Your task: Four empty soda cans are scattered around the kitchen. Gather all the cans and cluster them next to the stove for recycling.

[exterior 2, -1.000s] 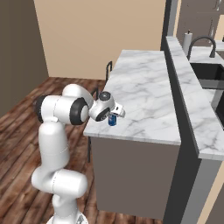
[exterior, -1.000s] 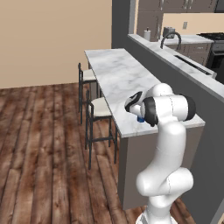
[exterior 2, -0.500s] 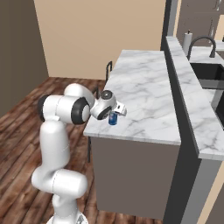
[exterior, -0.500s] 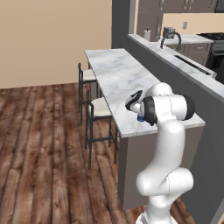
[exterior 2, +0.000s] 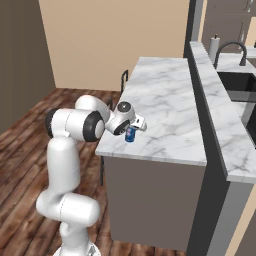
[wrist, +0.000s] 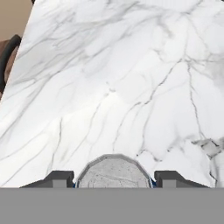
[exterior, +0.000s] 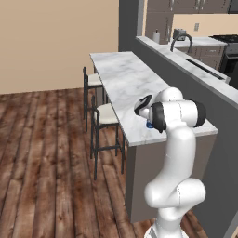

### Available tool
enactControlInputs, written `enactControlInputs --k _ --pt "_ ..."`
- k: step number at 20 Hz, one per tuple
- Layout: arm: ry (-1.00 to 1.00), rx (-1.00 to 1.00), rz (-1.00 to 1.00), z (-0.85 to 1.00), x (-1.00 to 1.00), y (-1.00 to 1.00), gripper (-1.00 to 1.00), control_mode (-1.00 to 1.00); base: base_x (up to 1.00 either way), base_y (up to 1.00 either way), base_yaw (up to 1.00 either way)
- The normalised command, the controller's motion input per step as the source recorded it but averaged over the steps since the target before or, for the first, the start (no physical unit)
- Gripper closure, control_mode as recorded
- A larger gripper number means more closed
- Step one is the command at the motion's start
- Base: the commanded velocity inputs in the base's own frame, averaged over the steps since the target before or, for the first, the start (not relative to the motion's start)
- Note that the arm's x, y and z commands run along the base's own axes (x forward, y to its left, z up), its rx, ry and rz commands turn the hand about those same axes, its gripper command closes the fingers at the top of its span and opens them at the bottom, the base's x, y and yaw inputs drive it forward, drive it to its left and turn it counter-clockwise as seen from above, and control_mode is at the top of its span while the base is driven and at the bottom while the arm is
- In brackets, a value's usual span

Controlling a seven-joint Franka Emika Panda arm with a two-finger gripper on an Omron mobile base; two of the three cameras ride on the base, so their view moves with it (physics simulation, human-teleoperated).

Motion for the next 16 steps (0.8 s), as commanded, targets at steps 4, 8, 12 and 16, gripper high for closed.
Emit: enactControlInputs --k 4,8,12,16 --pt "0.0 0.0 0.0 0.0 0.01 -0.14 1.0 -1.0 0.0 0.0 0.0" --pt "-0.01 0.0 0.0 0.0 0.0 -0.12 1.0 -1.0 0.0 0.0 0.0" --pt "-0.08 0.0 0.0 0.26 -0.12 -0.03 1.0 -1.0 0.0 0.0 0.0" --pt "-0.13 0.0 0.0 0.5 -0.3 -0.01 1.0 -1.0 0.0 0.0 0.0"
